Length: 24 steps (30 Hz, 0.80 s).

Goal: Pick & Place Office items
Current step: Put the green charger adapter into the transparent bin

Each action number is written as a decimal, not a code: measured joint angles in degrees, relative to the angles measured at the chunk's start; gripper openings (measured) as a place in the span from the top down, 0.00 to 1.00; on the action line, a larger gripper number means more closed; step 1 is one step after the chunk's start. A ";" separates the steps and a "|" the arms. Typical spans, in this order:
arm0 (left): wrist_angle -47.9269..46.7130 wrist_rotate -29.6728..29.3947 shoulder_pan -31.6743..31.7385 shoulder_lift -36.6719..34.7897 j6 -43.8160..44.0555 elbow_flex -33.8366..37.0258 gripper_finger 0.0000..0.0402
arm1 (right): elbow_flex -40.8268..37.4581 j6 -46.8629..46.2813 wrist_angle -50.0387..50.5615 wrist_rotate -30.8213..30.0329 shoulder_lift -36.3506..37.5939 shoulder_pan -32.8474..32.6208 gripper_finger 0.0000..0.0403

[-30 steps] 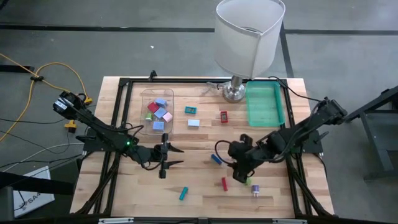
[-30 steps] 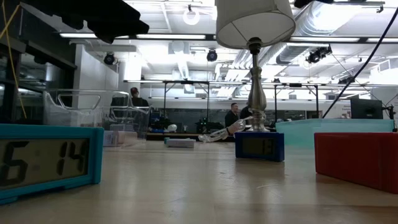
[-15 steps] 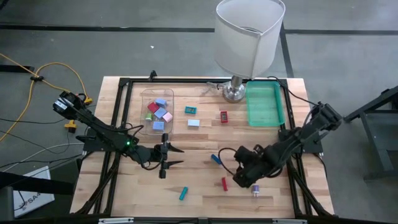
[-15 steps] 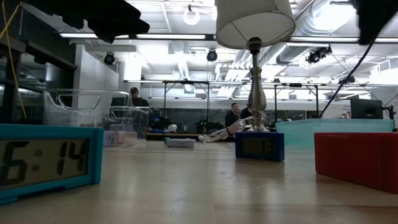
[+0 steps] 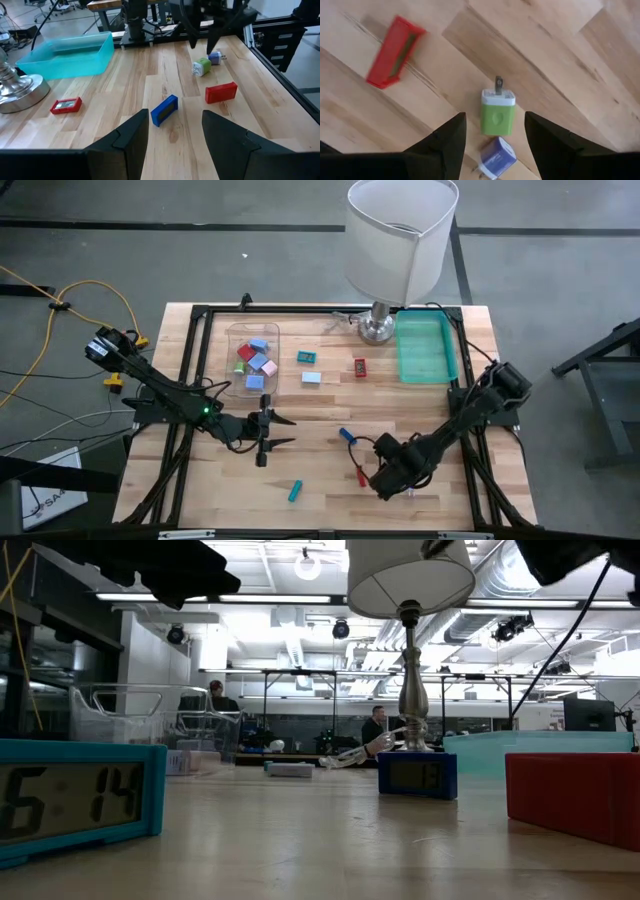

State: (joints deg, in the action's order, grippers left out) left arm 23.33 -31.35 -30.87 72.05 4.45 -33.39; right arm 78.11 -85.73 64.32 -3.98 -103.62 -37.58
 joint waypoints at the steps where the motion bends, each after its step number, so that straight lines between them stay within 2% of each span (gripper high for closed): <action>1: 0.00 0.00 0.00 0.00 0.00 0.00 0.56 | 0.00 -0.02 -0.07 0.09 -0.52 -0.19 0.53; 14: 0.04 0.00 0.00 0.00 0.00 0.00 0.56 | -0.04 -5.76 -0.51 -1.54 -1.85 -3.08 0.53; 24: 0.07 0.00 0.00 0.00 0.00 0.00 0.56 | -4.55 -9.04 -5.17 -2.28 -1.81 -4.61 0.53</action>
State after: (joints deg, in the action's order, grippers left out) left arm 23.40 -31.35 -30.87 72.05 4.45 -33.39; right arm 73.55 -94.77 59.14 -6.26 -105.43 -42.19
